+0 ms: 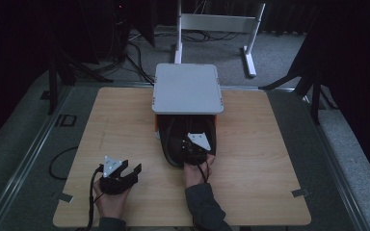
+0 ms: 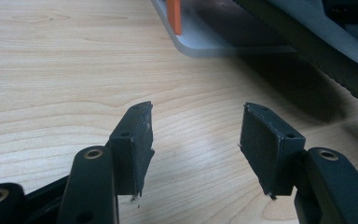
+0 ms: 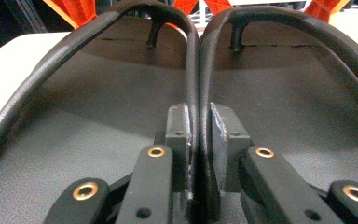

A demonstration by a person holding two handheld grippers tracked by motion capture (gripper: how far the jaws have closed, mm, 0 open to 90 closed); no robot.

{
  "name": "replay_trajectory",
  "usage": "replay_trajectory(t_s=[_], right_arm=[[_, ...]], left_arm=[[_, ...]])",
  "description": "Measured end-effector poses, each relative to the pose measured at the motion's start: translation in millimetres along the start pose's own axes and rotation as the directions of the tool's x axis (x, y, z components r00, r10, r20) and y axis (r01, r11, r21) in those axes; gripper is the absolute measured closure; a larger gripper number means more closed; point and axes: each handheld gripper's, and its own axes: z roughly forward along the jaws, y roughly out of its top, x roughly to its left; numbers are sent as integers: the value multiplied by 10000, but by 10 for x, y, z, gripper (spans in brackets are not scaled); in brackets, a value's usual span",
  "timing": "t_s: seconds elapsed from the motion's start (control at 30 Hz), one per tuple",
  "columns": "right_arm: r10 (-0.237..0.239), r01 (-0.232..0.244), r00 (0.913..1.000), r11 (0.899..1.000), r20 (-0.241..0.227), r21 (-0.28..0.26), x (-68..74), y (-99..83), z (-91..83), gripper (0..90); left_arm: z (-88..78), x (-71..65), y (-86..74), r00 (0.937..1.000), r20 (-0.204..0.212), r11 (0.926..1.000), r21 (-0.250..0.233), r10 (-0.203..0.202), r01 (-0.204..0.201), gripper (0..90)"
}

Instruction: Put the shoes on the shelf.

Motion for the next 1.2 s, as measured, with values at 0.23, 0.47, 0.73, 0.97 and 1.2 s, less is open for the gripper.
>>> replay_trajectory(t_s=[0.23, 0.47, 0.73, 0.97, 1.2], right_arm=[[77, -76, 9999, 10000, 149, -56, -13, 0, 93, 785], [-12, 14, 9998, 9999, 182, -148, 3, 5, 158, 785], [23, -16, 9995, 9997, 312, -233, 12, 35, 245, 785], [-18, 33, 9995, 9988, 303, -496, 12, 119, 399, 784], [-10, 30, 9994, 9985, 354, -544, -3, 164, 504, 783]], left_arm=[[7, 4, -6, 10000, 29, 10000, 32, -37, 37, 443], [11, 8, -11, 10000, 12, 10000, 53, -56, 56, 442], [4, 10, -12, 10000, 53, 10000, 18, -81, 81, 443], [-6, 14, -15, 9999, 79, 9999, 18, -143, 143, 443], [-17, 20, -14, 9999, 68, 9999, -18, -145, 145, 443]])
